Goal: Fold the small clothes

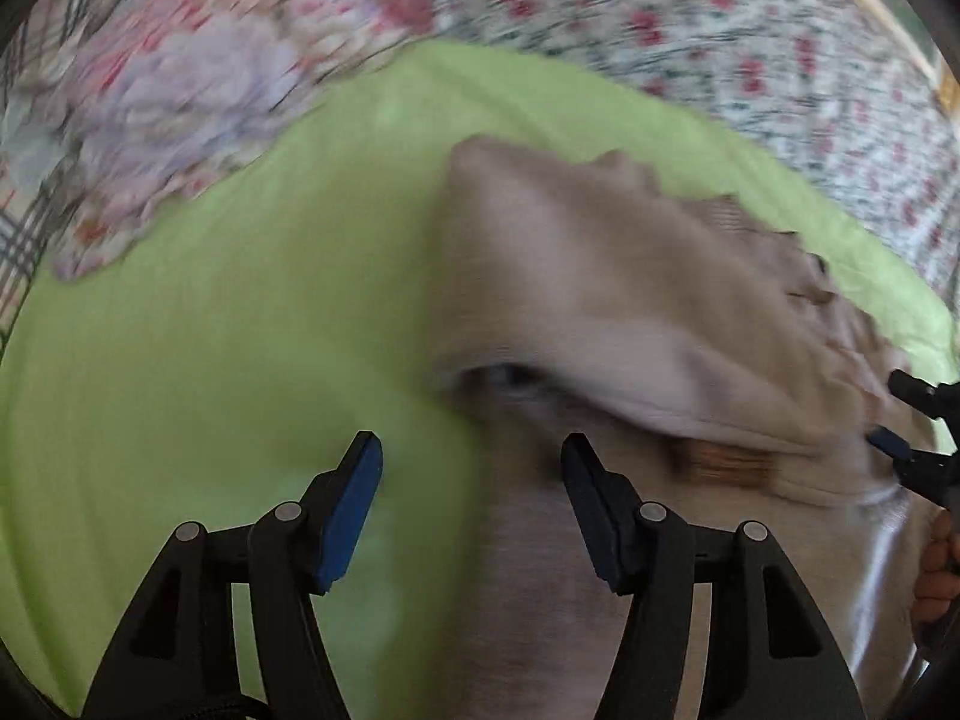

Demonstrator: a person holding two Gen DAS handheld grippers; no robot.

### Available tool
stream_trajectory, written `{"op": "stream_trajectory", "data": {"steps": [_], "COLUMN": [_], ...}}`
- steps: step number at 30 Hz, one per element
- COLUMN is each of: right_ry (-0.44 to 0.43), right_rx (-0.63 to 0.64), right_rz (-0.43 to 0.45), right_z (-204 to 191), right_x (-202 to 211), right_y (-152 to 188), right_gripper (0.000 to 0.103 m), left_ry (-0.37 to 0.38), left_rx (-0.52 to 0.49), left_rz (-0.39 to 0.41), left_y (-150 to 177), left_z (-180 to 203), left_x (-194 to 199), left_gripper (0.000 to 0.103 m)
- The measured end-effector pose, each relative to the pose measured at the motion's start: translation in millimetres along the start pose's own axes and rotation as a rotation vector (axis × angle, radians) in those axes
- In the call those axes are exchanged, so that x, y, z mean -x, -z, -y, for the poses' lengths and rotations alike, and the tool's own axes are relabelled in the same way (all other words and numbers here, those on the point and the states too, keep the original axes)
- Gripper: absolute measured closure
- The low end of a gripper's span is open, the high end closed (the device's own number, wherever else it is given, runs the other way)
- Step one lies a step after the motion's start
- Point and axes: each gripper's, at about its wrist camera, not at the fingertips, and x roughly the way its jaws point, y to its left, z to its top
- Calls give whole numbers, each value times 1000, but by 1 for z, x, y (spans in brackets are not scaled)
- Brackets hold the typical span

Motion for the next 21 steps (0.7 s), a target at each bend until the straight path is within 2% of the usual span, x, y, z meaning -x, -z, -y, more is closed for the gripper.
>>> {"op": "stream_trajectory", "data": {"steps": [1, 2, 3, 5, 8, 9, 10, 15, 18, 21], "right_ry": [7, -8, -26, -43, -63, -51, -28, 150, 166, 216], "right_rx": [24, 41, 43, 88, 162, 173, 174, 145, 98, 84], "right_rz": [-6, -23, -11, 57, 210, 263, 279, 195, 199, 135], "right_z": [-5, -10, -13, -26, -38, -35, -29, 22, 46, 59], "right_x": [-4, -9, -5, 19, 78, 101, 110, 102, 106, 91], "right_y": [-1, -4, -6, -9, -13, -13, -15, -16, -8, -2], "right_gripper": [67, 87, 92, 92, 92, 92, 92, 92, 92, 92], "left_ry": [8, 19, 12, 5, -31, -33, -26, -18, 1, -8], "left_rx": [17, 23, 18, 5, 1, 1, -1, -29, -49, -56], "left_rz": [-8, -9, -6, 0, 12, 15, 23, 33, 67, 59], "left_y": [-3, -7, -11, -21, -28, -27, -23, -10, -4, 0], "left_z": [-5, -8, -6, -3, 1, 3, 3, 15, 21, 23], "left_x": [-5, -9, -10, -13, -15, -15, -13, -9, 2, -1], "left_gripper": [41, 41, 41, 41, 46, 46, 46, 47, 47, 47]}}
